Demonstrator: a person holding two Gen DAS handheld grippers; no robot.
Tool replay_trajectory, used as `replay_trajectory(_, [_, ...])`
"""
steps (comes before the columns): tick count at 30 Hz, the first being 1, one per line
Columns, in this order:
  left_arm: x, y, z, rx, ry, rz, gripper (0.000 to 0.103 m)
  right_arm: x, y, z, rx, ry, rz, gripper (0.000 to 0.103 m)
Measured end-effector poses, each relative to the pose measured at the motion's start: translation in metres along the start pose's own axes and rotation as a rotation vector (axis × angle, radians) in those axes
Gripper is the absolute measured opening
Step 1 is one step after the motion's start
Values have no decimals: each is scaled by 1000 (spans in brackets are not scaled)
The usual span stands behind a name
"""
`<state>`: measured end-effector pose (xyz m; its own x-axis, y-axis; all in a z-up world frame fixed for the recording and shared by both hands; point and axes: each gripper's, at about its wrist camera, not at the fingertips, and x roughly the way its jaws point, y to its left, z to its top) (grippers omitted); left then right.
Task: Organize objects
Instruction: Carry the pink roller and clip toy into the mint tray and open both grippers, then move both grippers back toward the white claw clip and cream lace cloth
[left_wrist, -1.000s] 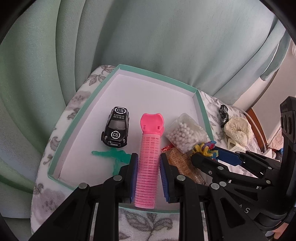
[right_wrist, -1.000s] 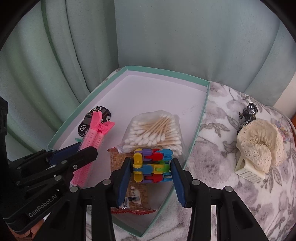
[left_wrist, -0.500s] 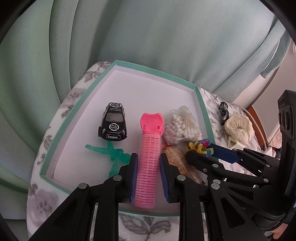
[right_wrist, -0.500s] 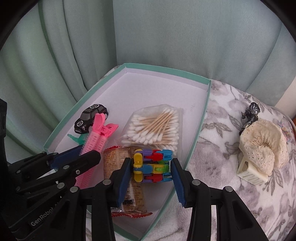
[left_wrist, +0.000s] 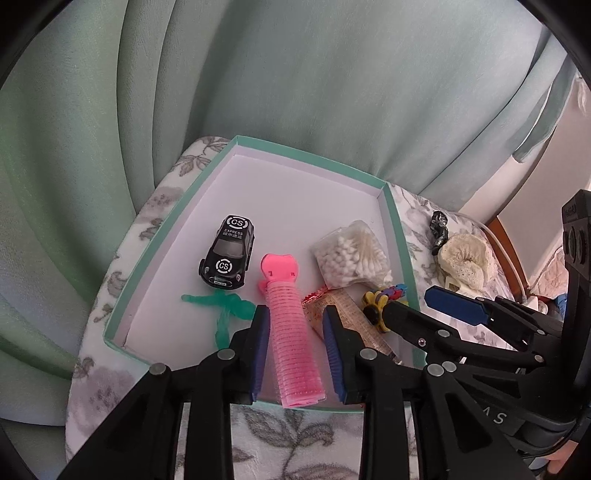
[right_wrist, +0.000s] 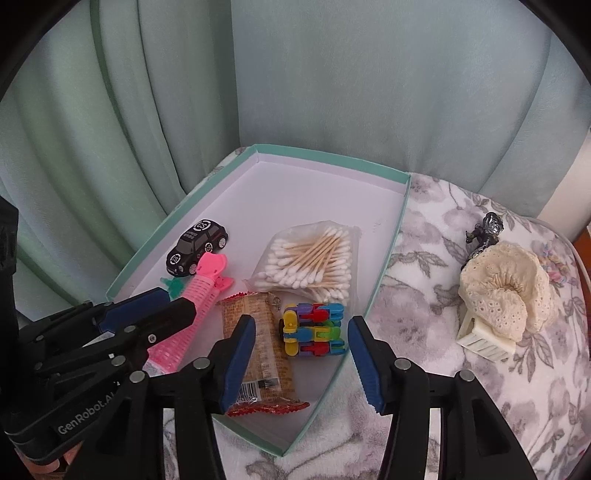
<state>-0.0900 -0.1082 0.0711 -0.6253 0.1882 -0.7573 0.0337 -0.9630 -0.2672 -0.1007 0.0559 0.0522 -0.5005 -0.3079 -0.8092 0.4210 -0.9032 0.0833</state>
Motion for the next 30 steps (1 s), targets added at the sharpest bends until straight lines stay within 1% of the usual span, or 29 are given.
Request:
replay_trajectory(5, [-11,-1,-4,-3,-15,5,30,-11,-5,-7,14,-10,-4,56])
replay_trajectory(8, [-20,-1,-11,-11,-24,24,32,-15,-9,-14,29,-8,-4,56])
replay_trajectory(9, [-22,0,-13,-13,-27,33,34,-15,-10,-16,33,-7,-6,56])
replay_trajectory(10, [-23,0,-14,-13,-28,42,43,-16,-11,-18,38,-6,-7,56])
replay_trajectory(11, [-23,1,-16,-14,-28,49,49,-18,-12,-21,44,-7,-8,57])
replay_trajectory(13, [-25,2,-18,-15,-25,60,51,-20,-14,-26,54,-6,-7,63])
replay_trajectory(15, [-26,4,-20,-17,-19,83,57,-22,-16,-31,59,-6,-4,70])
replay_trajectory(16, [-27,5,-22,-17,-20,96,62,-23,-16,-33,60,-7,-4,71])
replay_trajectory(17, [-28,5,-23,-18,-22,106,64,-24,-17,-36,61,-8,-4,75])
replay_trajectory(19, [-29,7,-27,-21,-19,115,64,-26,-18,-40,65,-13,-12,80])
replay_trajectory(21, [-30,9,-30,-25,-17,126,71,-28,-19,-44,71,-21,-17,89])
replay_trajectory(22, [-30,10,-31,-26,-18,133,77,-30,-20,-45,74,-27,-18,91])
replay_trajectory(23, [-31,11,-32,-26,-21,138,77,-31,-21,-47,77,-30,-20,96])
replay_trajectory(25, [-31,13,-34,-34,-22,150,79,-32,-22,-49,79,-36,-21,98])
replay_trajectory(28, [-33,17,-37,-48,-24,164,86,-35,-23,-53,82,-40,-24,102])
replay_trajectory(30, [-33,18,-38,-56,-22,178,86,-36,-24,-54,83,-45,-25,103])
